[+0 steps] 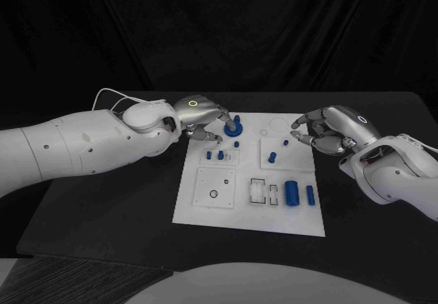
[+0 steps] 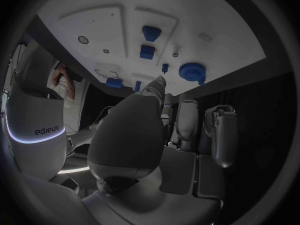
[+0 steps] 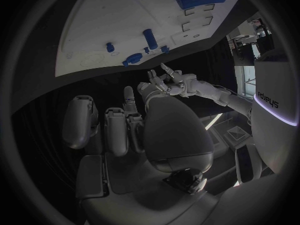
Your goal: Assemble the parts on the task board
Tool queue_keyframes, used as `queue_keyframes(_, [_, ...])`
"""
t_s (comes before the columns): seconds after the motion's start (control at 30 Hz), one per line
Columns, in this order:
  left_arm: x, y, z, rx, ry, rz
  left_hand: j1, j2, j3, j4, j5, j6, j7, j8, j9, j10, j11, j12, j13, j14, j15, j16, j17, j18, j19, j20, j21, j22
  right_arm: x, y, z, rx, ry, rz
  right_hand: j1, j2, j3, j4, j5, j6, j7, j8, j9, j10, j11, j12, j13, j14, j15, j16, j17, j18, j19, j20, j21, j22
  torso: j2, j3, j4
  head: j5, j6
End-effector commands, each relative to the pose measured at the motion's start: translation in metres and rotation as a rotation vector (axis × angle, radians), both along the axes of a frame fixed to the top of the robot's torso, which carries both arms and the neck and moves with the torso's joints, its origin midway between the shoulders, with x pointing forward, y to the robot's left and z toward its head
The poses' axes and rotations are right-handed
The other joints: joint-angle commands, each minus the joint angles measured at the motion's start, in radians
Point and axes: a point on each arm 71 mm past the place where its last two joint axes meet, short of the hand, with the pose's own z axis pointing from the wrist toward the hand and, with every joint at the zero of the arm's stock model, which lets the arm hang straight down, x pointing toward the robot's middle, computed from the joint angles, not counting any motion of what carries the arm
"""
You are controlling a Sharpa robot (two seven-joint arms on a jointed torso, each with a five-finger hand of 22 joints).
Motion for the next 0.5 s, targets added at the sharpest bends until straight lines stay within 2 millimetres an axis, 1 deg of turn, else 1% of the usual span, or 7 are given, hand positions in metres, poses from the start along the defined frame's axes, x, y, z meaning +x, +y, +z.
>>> queue_keyframes(0.03, [-0.002,-0.009,-0.007,0.053,-0.026,-0.065,0.0,-0.019,0.042,-0.018,0.004,0.021,0.004,-0.013,-0.019,0.025,-0.002,0.006,-0.021,0.031,-0.007,0.017,0.0,-0.016,0.041,-0.003,0.018,0.239,-0.002,0.001,0.002,0.018,-0.034,0.011,0.002,-0.001,0.018,-0.008,0.019,0.006,-0.004,0.017,-0.009,0.108,0.006,0.02,0.267,0.076,-0.002,0.003,0.094,0.037,0.007,0.001,0.008,0.187,0.001,-0.0014,0.0018,-0.004,0.0])
queue_keyframes(0.1, [-0.002,-0.012,-0.01,0.056,-0.021,-0.069,-0.003,-0.02,0.043,-0.018,0.001,0.028,0.006,-0.012,-0.021,0.028,-0.002,0.008,-0.025,0.032,-0.007,0.019,0.0,-0.016,0.043,-0.003,0.019,0.239,-0.002,0.001,0.002,0.017,-0.032,0.01,0.002,-0.001,0.018,-0.008,0.019,0.006,-0.004,0.017,-0.009,0.108,0.006,0.02,0.267,0.076,-0.002,0.003,0.094,0.037,0.007,0.001,0.008,0.187,0.002,-0.0024,0.0031,-0.005,0.0])
queue_keyframes(0.17, [-0.003,-0.015,-0.012,0.059,-0.016,-0.073,-0.01,-0.021,0.046,-0.02,-0.011,0.053,0.01,-0.006,-0.028,0.039,-0.001,0.014,-0.039,0.032,-0.007,0.024,-0.004,-0.016,0.044,-0.003,0.02,0.24,-0.002,0.001,0.002,0.016,-0.028,0.009,0.002,-0.001,0.018,-0.007,0.019,0.007,-0.004,0.017,-0.009,0.108,0.006,0.02,0.267,0.076,-0.002,0.003,0.094,0.038,0.007,0.001,0.008,0.187,0.0,-0.0015,0.0035,-0.005,0.0])
queue_keyframes(0.3, [-0.003,-0.02,-0.015,0.064,-0.006,-0.081,-0.013,-0.022,0.049,-0.023,-0.014,0.077,0.017,0.0,-0.032,0.048,-0.003,0.019,-0.049,0.032,-0.008,0.028,-0.006,-0.017,0.045,-0.003,0.021,0.24,-0.002,0.002,0.002,0.014,-0.023,0.009,0.002,-0.001,0.018,-0.007,0.019,0.007,-0.004,0.017,-0.009,0.108,0.006,0.02,0.267,0.076,-0.002,0.003,0.094,0.038,0.007,0.001,0.008,0.187,0.0,-0.0021,0.0027,-0.004,0.0])
queue_keyframes(0.4, [-0.003,-0.023,-0.017,0.065,-0.002,-0.081,-0.011,-0.021,0.053,-0.026,-0.013,0.082,0.015,-0.001,-0.035,0.05,-0.006,0.02,-0.054,0.032,-0.01,0.03,-0.007,-0.017,0.045,-0.004,0.021,0.24,-0.002,0.002,0.001,0.013,-0.021,0.009,0.002,-0.001,0.018,-0.007,0.019,0.007,-0.004,0.018,-0.009,0.108,0.006,0.02,0.267,0.076,-0.002,0.003,0.093,0.038,0.007,0.001,0.008,0.187,0.0,-0.0009,0.0015,-0.003,0.0])
queue_keyframes(0.5, [-0.003,-0.026,-0.019,0.064,0.0,-0.08,-0.006,-0.02,0.062,-0.034,0.0,0.087,0.009,-0.006,-0.042,0.055,-0.002,0.021,-0.065,0.032,-0.009,0.033,-0.01,-0.017,0.046,-0.004,0.022,0.24,-0.002,0.002,0.001,0.011,-0.017,0.007,0.002,-0.001,0.018,-0.007,0.019,0.007,-0.004,0.018,-0.009,0.108,0.006,0.02,0.267,0.076,-0.002,0.003,0.093,0.038,0.007,0.001,0.008,0.187,0.0,-0.0013,0.0017,-0.004,0.0])
